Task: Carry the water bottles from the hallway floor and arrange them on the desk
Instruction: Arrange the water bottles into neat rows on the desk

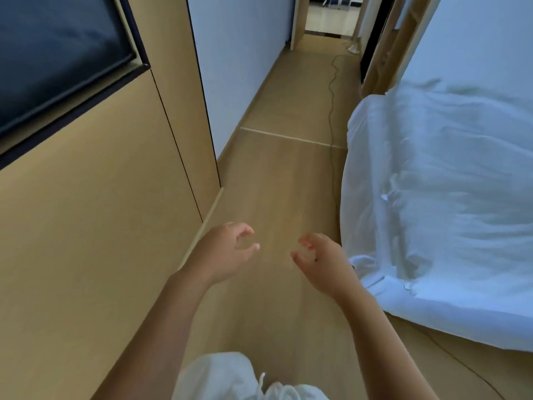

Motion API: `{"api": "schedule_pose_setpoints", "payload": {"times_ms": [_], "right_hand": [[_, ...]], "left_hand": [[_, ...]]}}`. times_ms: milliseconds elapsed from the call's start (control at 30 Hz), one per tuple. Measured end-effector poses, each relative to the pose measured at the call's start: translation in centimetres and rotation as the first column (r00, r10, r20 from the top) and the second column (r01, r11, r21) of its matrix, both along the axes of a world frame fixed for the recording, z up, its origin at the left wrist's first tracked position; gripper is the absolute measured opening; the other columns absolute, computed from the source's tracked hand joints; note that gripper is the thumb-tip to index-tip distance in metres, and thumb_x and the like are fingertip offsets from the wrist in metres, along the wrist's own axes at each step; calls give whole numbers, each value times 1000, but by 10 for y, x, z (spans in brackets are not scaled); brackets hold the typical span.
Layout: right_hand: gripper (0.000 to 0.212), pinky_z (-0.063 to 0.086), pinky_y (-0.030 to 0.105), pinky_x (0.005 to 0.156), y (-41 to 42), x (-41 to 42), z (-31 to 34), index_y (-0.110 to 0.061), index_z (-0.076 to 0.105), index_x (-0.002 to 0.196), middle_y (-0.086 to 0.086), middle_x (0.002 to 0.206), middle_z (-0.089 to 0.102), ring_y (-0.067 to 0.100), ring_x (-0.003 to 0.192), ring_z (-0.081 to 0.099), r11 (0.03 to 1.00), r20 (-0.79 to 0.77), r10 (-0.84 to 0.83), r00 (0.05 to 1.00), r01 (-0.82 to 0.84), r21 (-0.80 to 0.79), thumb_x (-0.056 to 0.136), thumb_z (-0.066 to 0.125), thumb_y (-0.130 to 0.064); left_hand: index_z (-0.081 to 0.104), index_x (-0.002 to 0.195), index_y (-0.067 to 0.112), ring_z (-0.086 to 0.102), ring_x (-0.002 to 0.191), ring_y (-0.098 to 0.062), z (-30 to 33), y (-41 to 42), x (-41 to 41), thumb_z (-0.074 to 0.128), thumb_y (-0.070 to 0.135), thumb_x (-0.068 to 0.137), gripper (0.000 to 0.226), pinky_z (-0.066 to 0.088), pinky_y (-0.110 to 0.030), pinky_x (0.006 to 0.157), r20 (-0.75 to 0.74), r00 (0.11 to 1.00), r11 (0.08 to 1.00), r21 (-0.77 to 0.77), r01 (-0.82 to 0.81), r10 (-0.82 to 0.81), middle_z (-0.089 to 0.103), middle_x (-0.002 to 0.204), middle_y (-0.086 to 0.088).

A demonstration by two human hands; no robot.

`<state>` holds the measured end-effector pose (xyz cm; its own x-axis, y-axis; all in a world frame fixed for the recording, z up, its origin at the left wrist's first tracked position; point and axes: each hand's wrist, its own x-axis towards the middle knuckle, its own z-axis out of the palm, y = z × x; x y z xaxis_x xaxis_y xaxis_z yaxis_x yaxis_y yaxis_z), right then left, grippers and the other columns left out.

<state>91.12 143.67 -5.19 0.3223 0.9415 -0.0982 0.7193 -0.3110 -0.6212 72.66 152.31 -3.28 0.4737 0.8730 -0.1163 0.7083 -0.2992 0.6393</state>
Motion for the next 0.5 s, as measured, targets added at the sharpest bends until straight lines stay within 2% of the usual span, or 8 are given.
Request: {"api": "schedule_pose_setpoints", "payload": {"times_ms": [167,433,500], "right_hand": [[39,38,21,82,102,39,-9,-16,57,122,-2,117,58,13,106,54,996,1,80,997,-80,-40,88,59,-34],[37,37,18,82,288,101,-12,-18,57,121,-4,117,59,10,106,53,989,23,138,990,-137,-52,88,59,-35],[37,35,17,80,328,118,-11,-18,57,120,-5,116,59,8,105,53,988,31,144,989,-142,-52,88,59,-35]], "left_hand": [[62,114,20,55,102,-9,-13,96,35,64,33,86,31,39,-20,81,6,998,998,-17,-62,62,60,116,6],[59,118,22,54,104,-12,-30,283,101,59,39,88,35,43,-25,84,-87,996,997,-69,-26,20,57,118,5],[59,118,21,53,108,-13,-25,330,121,59,39,88,35,42,-27,90,-83,996,997,-73,-28,22,58,118,4]]}}
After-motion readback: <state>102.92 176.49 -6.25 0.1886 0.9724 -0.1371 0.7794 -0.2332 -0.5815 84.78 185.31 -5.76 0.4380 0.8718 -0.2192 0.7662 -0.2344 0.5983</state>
